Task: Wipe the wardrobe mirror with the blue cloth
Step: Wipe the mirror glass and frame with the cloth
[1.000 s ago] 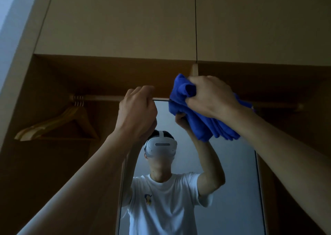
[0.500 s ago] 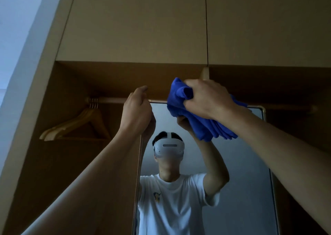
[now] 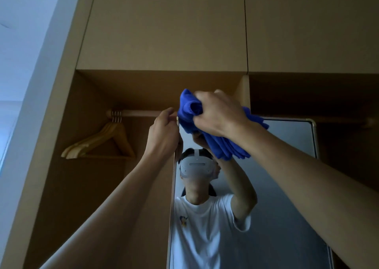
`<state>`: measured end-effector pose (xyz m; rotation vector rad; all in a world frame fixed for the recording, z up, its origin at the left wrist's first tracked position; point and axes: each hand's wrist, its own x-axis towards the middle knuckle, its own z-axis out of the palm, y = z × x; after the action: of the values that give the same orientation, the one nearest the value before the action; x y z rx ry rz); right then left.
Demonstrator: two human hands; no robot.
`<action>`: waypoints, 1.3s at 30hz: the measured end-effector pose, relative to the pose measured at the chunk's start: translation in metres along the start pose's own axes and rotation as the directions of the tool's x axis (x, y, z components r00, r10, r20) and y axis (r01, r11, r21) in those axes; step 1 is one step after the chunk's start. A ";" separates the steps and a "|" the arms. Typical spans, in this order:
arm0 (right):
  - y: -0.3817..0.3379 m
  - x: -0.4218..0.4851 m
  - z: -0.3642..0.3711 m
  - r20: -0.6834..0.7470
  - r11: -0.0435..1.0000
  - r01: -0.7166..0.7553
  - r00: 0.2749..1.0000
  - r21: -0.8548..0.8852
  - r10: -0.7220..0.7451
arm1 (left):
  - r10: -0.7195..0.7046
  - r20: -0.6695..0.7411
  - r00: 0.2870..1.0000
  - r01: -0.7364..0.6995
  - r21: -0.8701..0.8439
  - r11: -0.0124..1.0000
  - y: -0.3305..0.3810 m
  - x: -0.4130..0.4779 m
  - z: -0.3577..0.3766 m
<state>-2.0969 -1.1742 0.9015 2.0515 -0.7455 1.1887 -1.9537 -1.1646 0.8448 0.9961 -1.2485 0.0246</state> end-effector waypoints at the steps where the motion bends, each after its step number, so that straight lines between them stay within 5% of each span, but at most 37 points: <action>1: -0.008 0.004 0.005 0.001 1.000 0.016 1.000 0.008 -0.016 | 0.004 0.015 1.000 -0.004 -0.008 1.000 -0.002 0.000 -0.002; 7: -0.023 0.007 0.018 0.055 0.998 0.039 0.998 0.047 -0.041 | -0.062 0.054 0.997 0.071 -0.198 0.978 -0.023 0.005 -0.004; 14: 0.005 -0.001 0.006 -0.177 0.999 -0.042 0.983 -0.012 0.039 | 0.018 0.070 0.997 -0.022 0.063 0.998 -0.002 -0.002 0.008; 23: 0.001 0.002 0.007 -0.088 0.982 0.056 0.993 -0.182 -0.073 | 0.054 0.047 0.997 -0.067 0.324 0.944 0.002 0.005 0.021; 32: 0.070 -0.023 -0.030 -0.069 0.960 -0.227 0.973 -0.164 0.219 | 0.100 -0.030 0.995 -0.080 0.403 0.912 -0.001 -0.002 0.028; 39: 0.154 -0.067 -0.058 -0.039 0.840 -0.490 0.868 -0.232 0.496 | 0.128 -0.061 0.990 -0.090 0.423 0.902 -0.002 -0.004 0.033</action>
<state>-2.2690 -1.2168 0.9021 1.7239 -1.4201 1.2725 -1.9793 -1.1847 0.8389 1.2784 -1.2429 0.4375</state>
